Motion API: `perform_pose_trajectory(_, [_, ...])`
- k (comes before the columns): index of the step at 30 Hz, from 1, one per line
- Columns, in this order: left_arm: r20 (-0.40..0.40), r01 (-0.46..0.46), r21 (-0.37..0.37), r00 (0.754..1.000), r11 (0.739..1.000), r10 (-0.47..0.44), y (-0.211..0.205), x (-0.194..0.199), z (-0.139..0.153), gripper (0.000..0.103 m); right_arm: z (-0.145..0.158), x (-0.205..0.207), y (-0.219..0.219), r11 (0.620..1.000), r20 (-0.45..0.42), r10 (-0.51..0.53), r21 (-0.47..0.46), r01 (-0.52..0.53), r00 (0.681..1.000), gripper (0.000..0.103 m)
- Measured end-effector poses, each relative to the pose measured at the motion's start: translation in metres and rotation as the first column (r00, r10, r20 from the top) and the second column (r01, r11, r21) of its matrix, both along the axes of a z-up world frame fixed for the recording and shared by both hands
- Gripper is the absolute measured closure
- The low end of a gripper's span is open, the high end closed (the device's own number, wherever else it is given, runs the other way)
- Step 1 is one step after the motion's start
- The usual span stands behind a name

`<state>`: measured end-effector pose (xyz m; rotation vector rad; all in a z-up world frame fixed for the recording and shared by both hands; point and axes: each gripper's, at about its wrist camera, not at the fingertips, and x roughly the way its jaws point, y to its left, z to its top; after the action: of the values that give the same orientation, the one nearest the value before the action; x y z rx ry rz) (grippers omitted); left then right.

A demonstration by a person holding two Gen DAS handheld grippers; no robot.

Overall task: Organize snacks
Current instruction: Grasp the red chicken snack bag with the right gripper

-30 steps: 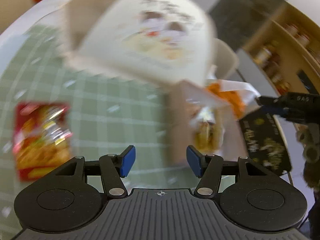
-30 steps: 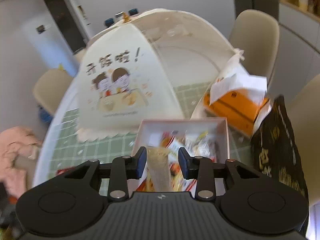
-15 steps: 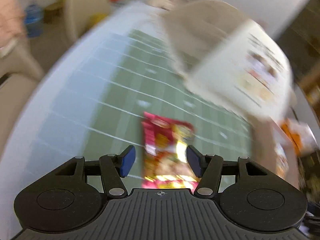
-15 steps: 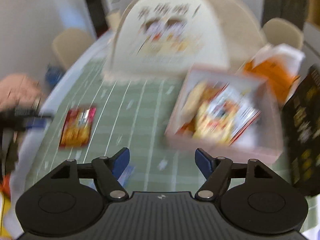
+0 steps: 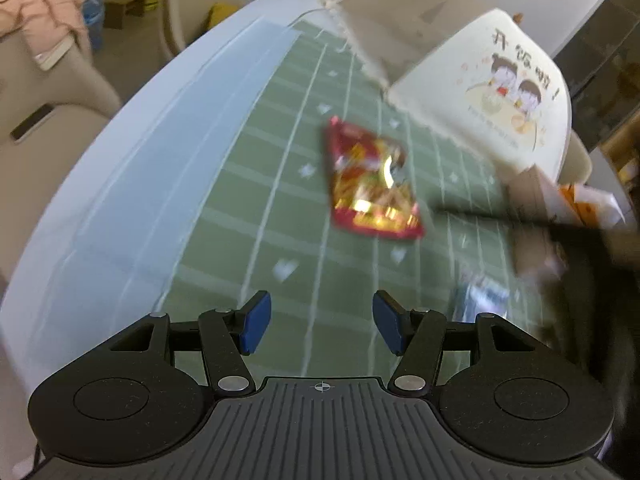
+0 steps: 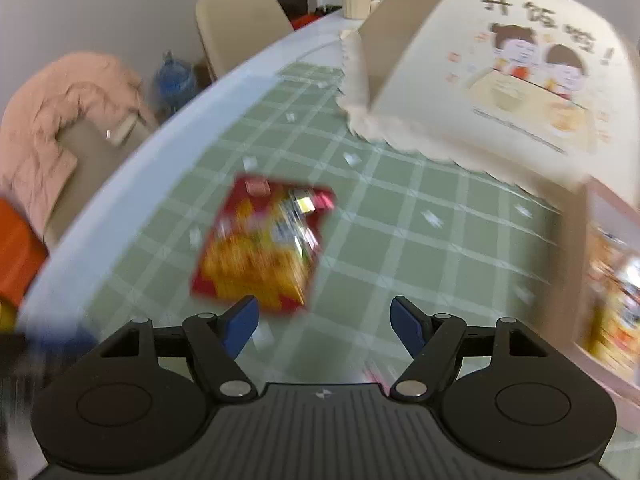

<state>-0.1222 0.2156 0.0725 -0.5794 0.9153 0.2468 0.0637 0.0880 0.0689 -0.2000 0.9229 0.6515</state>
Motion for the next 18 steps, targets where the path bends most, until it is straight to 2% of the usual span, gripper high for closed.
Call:
perform_pose_trajectory(2, [-0.012,0.009,-0.010,1.000,1.000,-0.009,0.002,-0.017,0.000,0.041,-0.013,0.023,0.017,0.994,-0.089,-0.083,0.064,0.089,0.993,0.029])
perform_pose_trajectory(4, [-0.016,0.004,-0.025,1.000,1.000,-0.005,0.005,-0.034,0.002,0.041,-0.029,0.042,0.031,0.986,-0.202,-0.121,0.086,0.140,0.972,0.029])
perform_pose_trajectory(5, [-0.016,-0.006,-0.028,1.000,1.000,0.005,0.006,-0.040,0.003,0.041,-0.031,0.044,0.037,0.984,-0.209,-0.127,0.096,0.150,0.970,0.021])
perform_pose_trajectory(6, [-0.018,-0.020,-0.030,1.000,0.999,0.019,0.009,-0.045,0.003,0.041,-0.030,0.042,0.044,0.984,-0.191,-0.124,0.100,0.145,0.974,0.021])
perform_pose_trajectory(10, [-0.007,-0.052,-0.044,0.999,0.998,0.052,0.010,-0.050,-0.001,0.041,-0.035,0.027,0.083,0.999,-0.131,-0.052,-0.003,0.052,0.990,0.019])
perform_pose_trajectory(13, [-0.008,-0.043,-0.049,0.999,0.998,0.043,0.004,-0.044,-0.003,0.041,-0.047,0.011,0.109,0.991,-0.049,0.024,-0.132,-0.030,0.999,0.007])
perform_pose_trajectory(16, [-0.011,-0.021,-0.048,1.000,0.999,0.021,-0.003,-0.039,-0.002,0.041,-0.048,0.006,0.111,0.991,-0.036,0.043,-0.129,-0.047,0.998,0.002])
perform_pose_trajectory(18, [-0.017,-0.004,-0.038,1.000,0.999,0.003,-0.008,-0.036,0.000,0.042,-0.045,0.007,0.106,0.990,-0.045,0.050,-0.127,-0.055,0.998,0.006])
